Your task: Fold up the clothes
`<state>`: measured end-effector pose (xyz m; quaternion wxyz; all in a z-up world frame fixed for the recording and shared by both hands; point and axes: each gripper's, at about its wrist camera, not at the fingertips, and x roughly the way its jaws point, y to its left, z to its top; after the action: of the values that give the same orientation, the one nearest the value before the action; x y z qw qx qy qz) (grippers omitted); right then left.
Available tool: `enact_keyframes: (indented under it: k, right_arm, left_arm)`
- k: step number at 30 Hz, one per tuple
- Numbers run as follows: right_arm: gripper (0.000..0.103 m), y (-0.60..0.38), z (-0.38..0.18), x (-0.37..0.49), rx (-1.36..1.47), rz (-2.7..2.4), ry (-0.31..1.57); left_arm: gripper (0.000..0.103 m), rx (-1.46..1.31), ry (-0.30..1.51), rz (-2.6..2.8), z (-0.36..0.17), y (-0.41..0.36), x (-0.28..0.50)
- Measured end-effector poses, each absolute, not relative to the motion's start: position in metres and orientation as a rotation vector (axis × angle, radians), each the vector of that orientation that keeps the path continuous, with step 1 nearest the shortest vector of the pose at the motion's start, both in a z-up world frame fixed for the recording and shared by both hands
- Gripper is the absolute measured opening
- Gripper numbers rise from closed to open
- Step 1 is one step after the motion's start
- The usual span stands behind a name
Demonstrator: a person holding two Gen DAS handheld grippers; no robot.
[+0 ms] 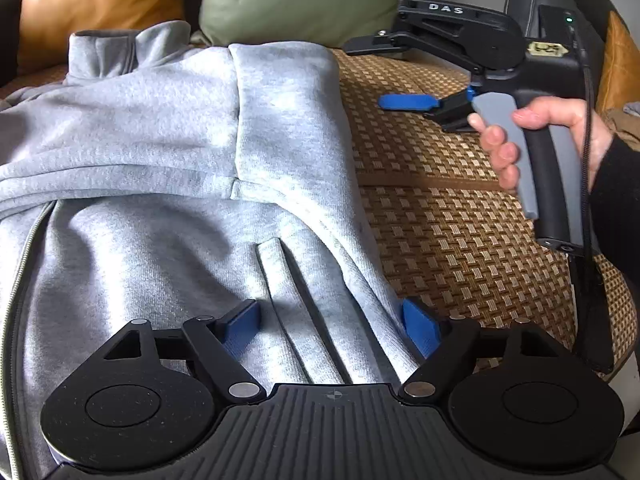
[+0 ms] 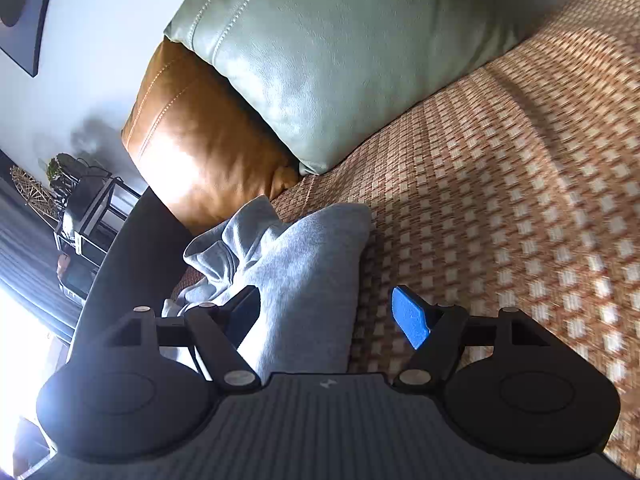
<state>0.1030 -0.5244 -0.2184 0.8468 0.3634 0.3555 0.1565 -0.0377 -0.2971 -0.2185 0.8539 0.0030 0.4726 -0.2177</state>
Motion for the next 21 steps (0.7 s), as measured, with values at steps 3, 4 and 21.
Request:
enact_keyframes:
  k: [3, 4, 21]
  right_arm:
    - [0.077, -0.515, -0.229, 0.118, 0.781, 0.326, 0.759]
    - [0.077, -0.512, -0.232, 0.122, 0.788, 0.321, 0.763]
    - [0.017, -0.450, -0.136, 0.128, 0.626, 0.336, 0.754]
  left_arm:
    - [0.071, 0.033, 0.977, -0.455, -0.218, -0.296, -0.040]
    - [0.065, 0.042, 0.971, -0.454, -0.218, -0.296, -0.041]
    - [0.006, -0.319, 0.923, -0.581, -0.149, -0.200, -0.036]
